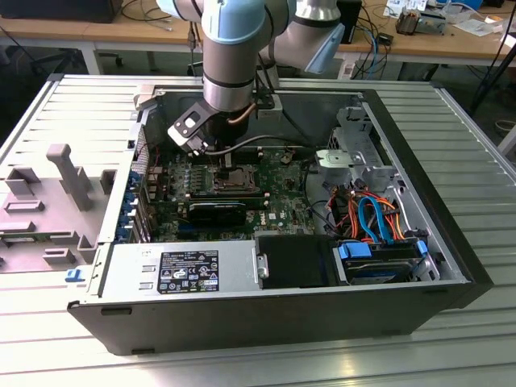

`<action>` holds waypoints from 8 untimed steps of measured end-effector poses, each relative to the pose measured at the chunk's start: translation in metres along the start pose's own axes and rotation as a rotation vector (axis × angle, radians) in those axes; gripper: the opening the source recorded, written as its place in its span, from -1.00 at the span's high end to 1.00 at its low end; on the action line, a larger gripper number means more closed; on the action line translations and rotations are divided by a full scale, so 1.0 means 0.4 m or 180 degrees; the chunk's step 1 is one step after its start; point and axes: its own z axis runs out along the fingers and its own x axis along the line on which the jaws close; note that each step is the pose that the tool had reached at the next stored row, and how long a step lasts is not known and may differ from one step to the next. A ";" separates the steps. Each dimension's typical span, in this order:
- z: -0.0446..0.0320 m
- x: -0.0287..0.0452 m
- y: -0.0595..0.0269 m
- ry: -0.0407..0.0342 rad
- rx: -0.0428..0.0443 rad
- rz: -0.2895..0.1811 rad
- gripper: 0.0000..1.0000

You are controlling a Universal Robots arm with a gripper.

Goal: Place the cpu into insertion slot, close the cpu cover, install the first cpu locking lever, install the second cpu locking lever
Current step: 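Close the cpu cover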

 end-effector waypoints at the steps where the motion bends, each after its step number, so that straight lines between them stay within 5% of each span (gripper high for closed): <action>1: 0.000 0.000 0.000 0.0000 0.0000 0.0000 0.79; 6: -0.017 0.000 0.005 0.0002 0.0002 0.0000 0.79; 8: -0.018 -0.002 0.024 0.0003 0.0024 0.0000 0.79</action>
